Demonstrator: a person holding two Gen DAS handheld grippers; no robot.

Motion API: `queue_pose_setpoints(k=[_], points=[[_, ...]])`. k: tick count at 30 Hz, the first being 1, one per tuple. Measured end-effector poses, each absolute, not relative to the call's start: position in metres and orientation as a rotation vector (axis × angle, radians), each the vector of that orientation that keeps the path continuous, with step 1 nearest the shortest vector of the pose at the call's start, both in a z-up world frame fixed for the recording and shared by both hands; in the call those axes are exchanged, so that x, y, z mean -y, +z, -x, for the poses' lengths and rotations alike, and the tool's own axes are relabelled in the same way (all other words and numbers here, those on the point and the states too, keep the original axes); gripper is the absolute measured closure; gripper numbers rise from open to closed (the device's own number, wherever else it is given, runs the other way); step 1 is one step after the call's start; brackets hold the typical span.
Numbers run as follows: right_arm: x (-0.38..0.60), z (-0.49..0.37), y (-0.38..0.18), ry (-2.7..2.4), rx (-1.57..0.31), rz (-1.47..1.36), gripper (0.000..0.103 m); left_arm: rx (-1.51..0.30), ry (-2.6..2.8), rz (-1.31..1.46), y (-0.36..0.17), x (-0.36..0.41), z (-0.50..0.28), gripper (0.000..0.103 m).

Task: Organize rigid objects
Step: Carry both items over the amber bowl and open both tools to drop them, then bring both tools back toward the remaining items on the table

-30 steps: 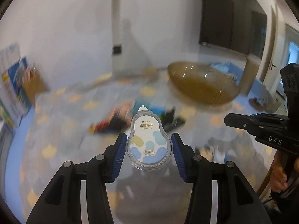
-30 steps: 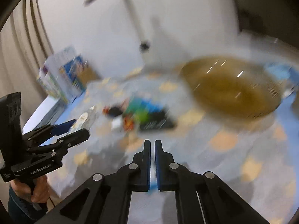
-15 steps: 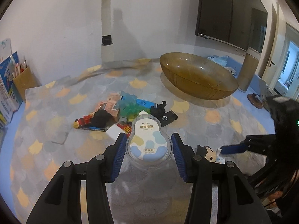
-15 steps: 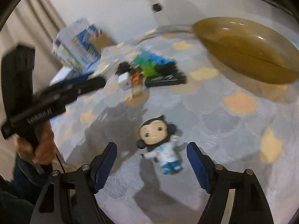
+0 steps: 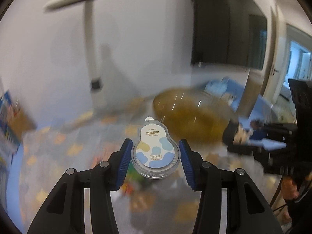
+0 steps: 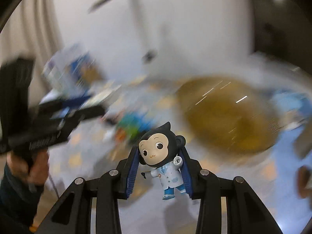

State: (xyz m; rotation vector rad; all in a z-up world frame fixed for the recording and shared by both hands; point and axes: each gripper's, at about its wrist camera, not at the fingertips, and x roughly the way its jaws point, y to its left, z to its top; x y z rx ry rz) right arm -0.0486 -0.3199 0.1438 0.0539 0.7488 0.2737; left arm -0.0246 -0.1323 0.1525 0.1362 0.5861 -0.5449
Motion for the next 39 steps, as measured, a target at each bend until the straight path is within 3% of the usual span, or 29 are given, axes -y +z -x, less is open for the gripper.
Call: queue_pose_setpoints(k=[5,10,15,16,17,18,24,28,31,39], points=[[0.369,0.007,0.164,0.107,-0.795,-0.108,0.064,-0.635,-0.634,-0.12,0.153,0.186,-0.019,0.057],[0.39,-0.035,0.126,0.069,-0.981,-0.159,0.064,-0.803,-0.695,-0.16,0.103,0.235,-0.046,0.057],[0.397,-0.044,0.104,0.044,-1.073,-0.149,0.063,-0.861,-0.714,-0.19,0.082,0.254,-0.051,0.056],[0.399,-0.044,0.101,0.025,-1.087,-0.141,0.063,-0.869,-0.72,-0.188,0.082,0.255,-0.052,0.052],[0.401,-0.045,0.099,0.009,-1.094,-0.129,0.063,-0.876,-0.722,-0.183,0.082,0.254,-0.052,0.034],[0.403,-0.045,0.101,-0.005,-1.095,-0.122,0.062,-0.872,-0.71,-0.171,0.085,0.25,-0.053,0.027],[0.411,-0.011,0.153,-0.049,-0.915,-0.166,0.059,-0.73,-0.652,-0.055,0.137,0.183,-0.033,0.027],[0.388,0.013,0.181,-0.033,-0.831,-0.14,0.037,-0.632,-0.581,-0.003,0.173,0.132,-0.011,0.027],[0.354,0.033,0.197,0.017,-0.764,-0.091,0.037,-0.574,-0.519,0.016,0.195,0.094,0.009,0.019],[0.281,0.07,0.224,0.156,-0.627,-0.096,0.033,-0.463,-0.291,-0.003,0.218,0.026,0.064,0.017]])
